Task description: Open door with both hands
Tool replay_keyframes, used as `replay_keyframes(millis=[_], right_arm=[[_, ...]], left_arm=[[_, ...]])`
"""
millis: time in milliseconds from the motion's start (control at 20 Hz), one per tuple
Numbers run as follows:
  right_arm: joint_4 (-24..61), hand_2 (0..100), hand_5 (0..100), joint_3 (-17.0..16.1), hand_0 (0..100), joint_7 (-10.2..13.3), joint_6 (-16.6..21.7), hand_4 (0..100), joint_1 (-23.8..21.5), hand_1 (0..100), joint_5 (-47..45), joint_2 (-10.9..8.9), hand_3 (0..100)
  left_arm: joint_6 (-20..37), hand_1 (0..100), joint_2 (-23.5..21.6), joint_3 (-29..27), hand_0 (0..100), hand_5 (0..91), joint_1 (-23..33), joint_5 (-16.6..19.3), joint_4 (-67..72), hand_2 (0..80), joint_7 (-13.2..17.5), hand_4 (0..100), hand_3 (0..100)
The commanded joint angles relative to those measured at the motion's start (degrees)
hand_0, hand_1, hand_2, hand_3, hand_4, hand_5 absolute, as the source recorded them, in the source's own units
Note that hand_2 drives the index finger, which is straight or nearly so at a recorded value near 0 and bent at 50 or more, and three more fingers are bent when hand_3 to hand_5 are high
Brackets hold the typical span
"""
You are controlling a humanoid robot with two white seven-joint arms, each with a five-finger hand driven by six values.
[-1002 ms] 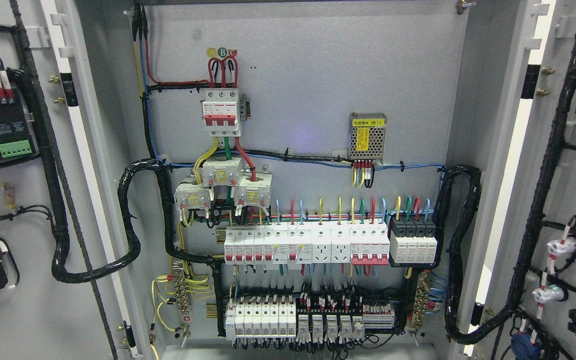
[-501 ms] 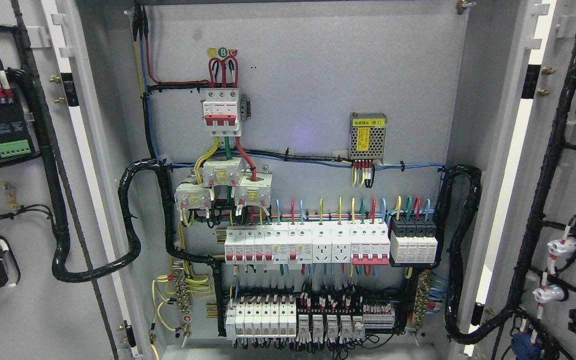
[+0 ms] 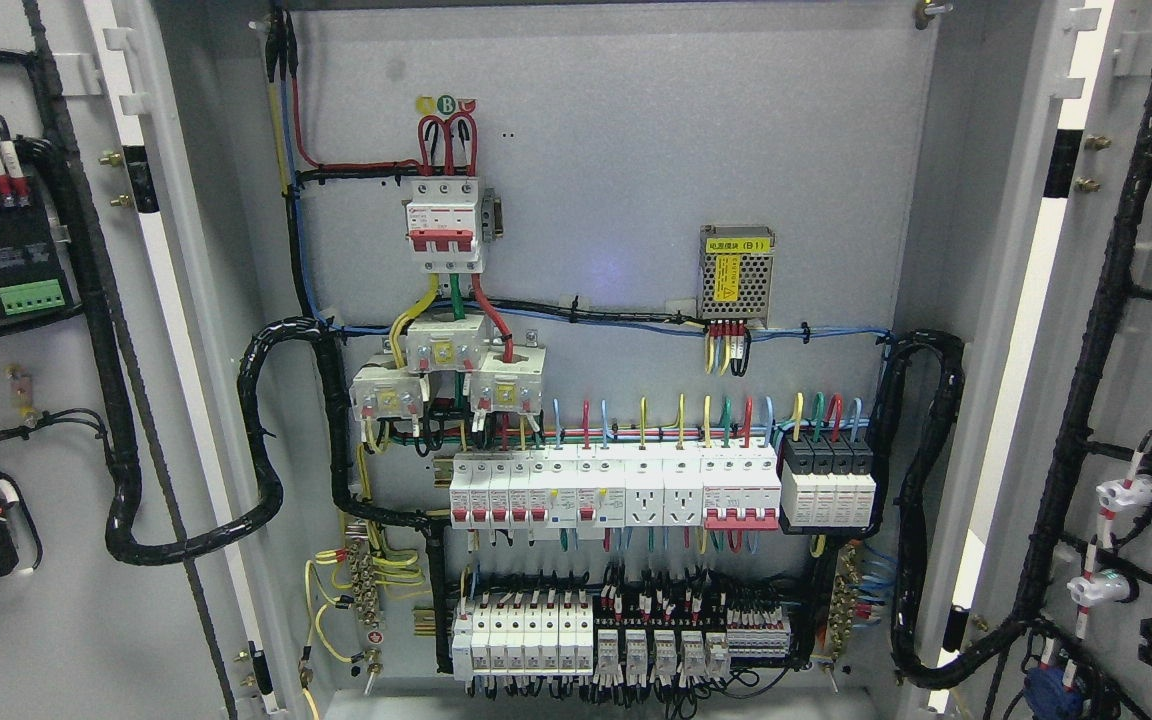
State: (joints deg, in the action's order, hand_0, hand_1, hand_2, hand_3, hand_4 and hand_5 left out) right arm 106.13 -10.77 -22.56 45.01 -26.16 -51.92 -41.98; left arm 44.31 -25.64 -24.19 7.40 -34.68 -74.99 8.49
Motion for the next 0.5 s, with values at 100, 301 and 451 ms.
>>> replay_keyframes(millis=[100, 301, 451], right_arm=[[-0.1, 0, 0, 0.0, 0, 0.1, 18.3, 0, 0.0, 0, 0.1, 0.5, 0], [0.2, 0, 0, 0.7, 0, 0.1, 18.4, 0, 0.0, 0, 0.4, 0.41, 0], [0.7, 0, 0, 1.0, 0, 0.1, 18.4, 0, -0.4, 0, 0.6, -0.12, 0]], left_arm=[[11.3, 0, 0.0, 5.4, 0, 0.0, 7.3, -0.7, -16.9, 0.0, -0.3, 3, 0], [11.4, 0, 0.0, 7.5, 0, 0.0, 9.7, -0.7, -22.0, 0.0, -0.3, 3, 0], [11.5, 0, -0.1, 10.1, 0, 0.0, 10.3, -0.6, -24.1, 0.0, -0.3, 3, 0]])
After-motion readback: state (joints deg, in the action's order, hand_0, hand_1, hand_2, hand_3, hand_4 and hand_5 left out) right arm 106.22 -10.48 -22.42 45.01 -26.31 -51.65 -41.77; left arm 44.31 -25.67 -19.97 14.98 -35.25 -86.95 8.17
